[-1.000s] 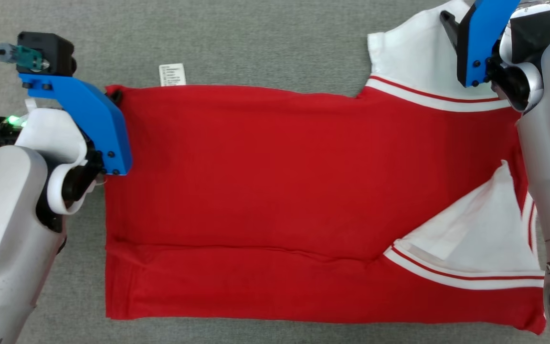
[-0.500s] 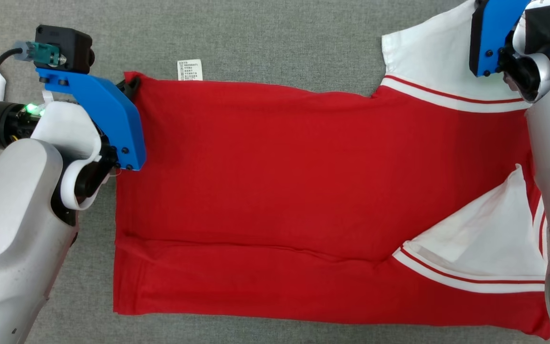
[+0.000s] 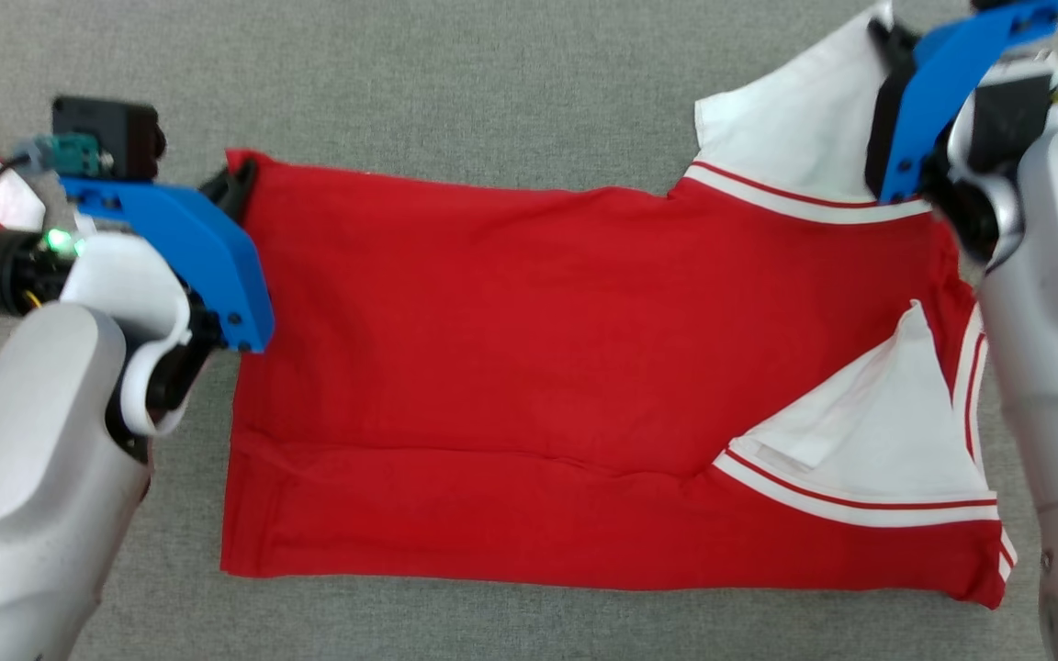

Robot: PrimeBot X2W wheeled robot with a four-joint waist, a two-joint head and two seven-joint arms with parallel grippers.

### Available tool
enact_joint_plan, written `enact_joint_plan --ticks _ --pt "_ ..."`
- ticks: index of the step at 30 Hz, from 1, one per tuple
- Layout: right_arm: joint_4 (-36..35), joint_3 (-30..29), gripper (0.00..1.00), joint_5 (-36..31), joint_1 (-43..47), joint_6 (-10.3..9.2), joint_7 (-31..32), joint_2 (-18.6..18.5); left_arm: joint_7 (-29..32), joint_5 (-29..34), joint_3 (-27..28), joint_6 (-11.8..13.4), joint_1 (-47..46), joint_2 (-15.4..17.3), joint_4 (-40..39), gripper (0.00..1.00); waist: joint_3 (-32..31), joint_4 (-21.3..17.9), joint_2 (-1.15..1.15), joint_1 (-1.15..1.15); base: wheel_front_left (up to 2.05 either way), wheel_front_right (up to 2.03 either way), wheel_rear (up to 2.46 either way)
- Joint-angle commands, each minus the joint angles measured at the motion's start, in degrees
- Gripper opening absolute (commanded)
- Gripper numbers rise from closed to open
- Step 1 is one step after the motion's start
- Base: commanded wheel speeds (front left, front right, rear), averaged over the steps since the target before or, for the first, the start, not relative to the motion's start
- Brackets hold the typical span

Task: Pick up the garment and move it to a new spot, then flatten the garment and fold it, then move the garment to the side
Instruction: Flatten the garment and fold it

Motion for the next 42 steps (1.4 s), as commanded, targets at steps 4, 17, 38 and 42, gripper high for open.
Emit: enact_joint_plan --ticks 4,17,38,42 --pt "-7.06 4.37 0.0 6.82 7.21 0.01 0.27 -2.21 -2.73 -0.68 -0.83 -1.98 4.11 0.01 -0.2 0.0 -2.86 -1.25 0.0 0.01 0.0 0.0 0.0" --pt "-37.92 1.19 0.0 14.89 36.83 0.02 11.11 -8.69 -10.49 -0.78 -2.84 -3.68 17.57 1.43 -1.9 0.0 -9.76 -2.03 0.0 0.01 0.0 0.0 0.0" --pt "-59.06 -6.95 1.0 11.04 60.83 0.02 24.51 -0.98 -19.12 -1.27 -0.86 -0.73 22.26 0.5 1.7 1.0 -12.59 -2.32 0.0 0.01 0.0 0.0 0.0" --pt "-59.28 -7.69 1.0 10.81 62.35 0.02 24.64 -0.06 -24.82 -3.47 1.5 -0.71 23.81 -2.43 0.53 1.0 -13.89 -1.65 0.0 0.01 0.0 0.0 0.0"
